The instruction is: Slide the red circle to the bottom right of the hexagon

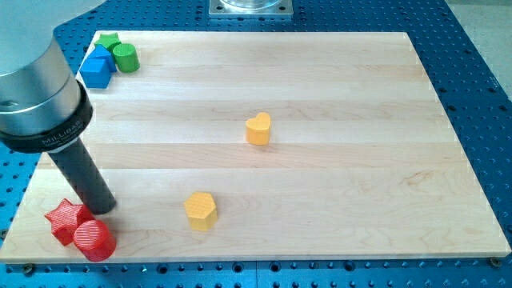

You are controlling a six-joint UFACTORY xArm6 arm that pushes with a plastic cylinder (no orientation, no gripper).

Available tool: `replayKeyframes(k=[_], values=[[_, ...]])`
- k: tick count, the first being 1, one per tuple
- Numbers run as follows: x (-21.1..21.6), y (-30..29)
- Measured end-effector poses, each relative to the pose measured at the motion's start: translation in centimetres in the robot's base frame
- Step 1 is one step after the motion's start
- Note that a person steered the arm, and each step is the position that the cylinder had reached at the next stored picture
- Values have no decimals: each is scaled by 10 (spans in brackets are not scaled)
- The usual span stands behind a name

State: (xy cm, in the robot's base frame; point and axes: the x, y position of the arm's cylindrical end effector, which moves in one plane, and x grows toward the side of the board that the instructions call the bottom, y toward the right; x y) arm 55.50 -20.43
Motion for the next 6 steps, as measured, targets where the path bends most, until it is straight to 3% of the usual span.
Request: replayKeyframes(k=[1,2,3,6], values=[[-7,-40],[12,-71],[52,-70],[64,-44]])
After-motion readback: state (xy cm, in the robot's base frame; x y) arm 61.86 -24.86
